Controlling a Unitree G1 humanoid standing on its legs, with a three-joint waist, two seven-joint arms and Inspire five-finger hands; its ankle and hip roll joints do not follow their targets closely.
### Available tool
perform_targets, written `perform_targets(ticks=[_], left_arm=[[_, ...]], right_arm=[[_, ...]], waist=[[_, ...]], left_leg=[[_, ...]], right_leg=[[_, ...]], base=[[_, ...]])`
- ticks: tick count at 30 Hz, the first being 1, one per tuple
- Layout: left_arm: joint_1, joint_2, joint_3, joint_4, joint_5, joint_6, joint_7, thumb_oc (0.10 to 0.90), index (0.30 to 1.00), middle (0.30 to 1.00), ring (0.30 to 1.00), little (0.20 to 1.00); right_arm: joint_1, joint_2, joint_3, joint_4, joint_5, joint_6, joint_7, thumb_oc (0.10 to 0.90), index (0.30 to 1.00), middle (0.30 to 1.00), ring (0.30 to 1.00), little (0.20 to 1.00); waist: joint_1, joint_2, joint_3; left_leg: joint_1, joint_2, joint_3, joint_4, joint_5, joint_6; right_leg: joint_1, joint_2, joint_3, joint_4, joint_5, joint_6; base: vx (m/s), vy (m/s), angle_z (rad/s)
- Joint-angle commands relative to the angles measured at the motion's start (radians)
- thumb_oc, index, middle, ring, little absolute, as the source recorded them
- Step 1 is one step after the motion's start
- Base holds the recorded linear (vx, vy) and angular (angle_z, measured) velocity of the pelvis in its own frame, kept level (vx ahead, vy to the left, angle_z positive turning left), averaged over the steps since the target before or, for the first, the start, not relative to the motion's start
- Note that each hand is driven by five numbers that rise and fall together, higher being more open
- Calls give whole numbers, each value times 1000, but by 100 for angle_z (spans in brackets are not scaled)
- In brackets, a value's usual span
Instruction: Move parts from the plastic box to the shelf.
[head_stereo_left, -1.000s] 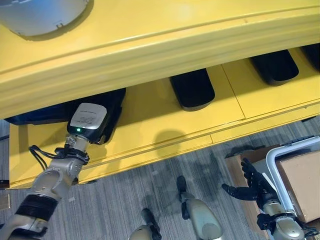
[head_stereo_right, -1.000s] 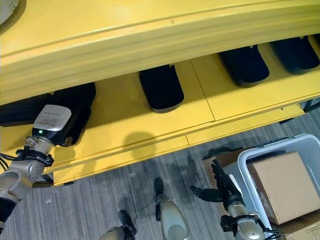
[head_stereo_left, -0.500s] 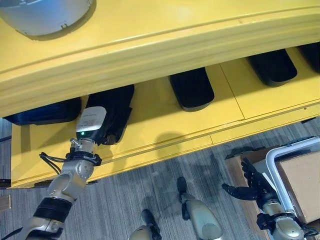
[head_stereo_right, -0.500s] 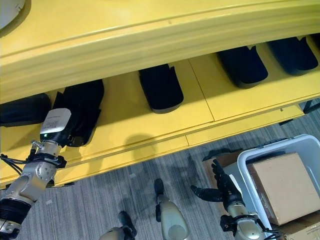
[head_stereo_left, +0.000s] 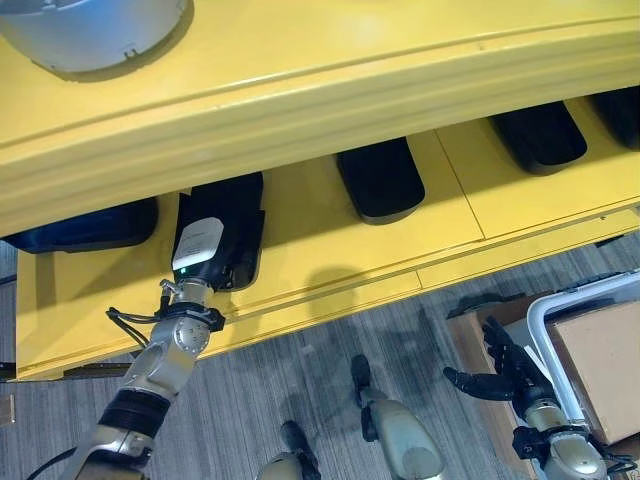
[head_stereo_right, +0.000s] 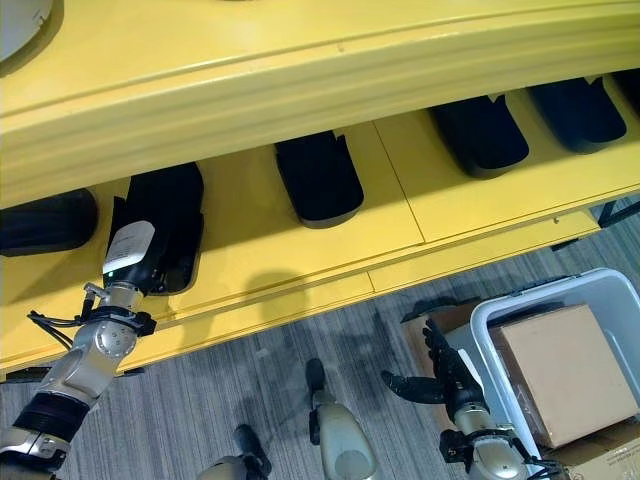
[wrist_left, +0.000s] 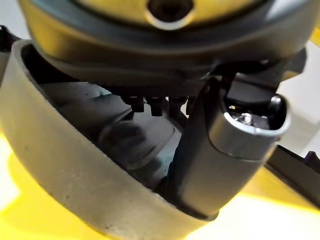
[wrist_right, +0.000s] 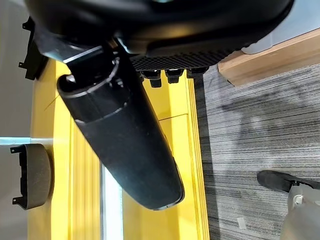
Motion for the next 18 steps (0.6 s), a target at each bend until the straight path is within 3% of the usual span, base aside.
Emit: perform_targets(ticks=[1, 18], left_arm=[[-39, 0, -9, 61, -59, -3, 52, 900, 1000, 1000, 1000, 1000], [-159, -22, -4, 178, -247, 8, 128, 900, 1000, 1000, 1000, 1000]], right_arm=[[33, -34, -25, -93, 12, -59, -24, 900, 1000, 1000, 1000, 1000], [20, -46, 12, -97, 19, -55, -38, 900, 1000, 1000, 1000, 1000]], waist=[[-22, -14, -69], [-33, -23, -73]], left_leg=[[-79, 128, -31, 110, -2, -42], [-97, 137, -31, 119, 5, -46]], right_leg=[[-7, -130, 37, 104, -125, 160], [-21, -122, 36, 110, -122, 156]], base=[[0, 0, 0], [0, 0, 0]])
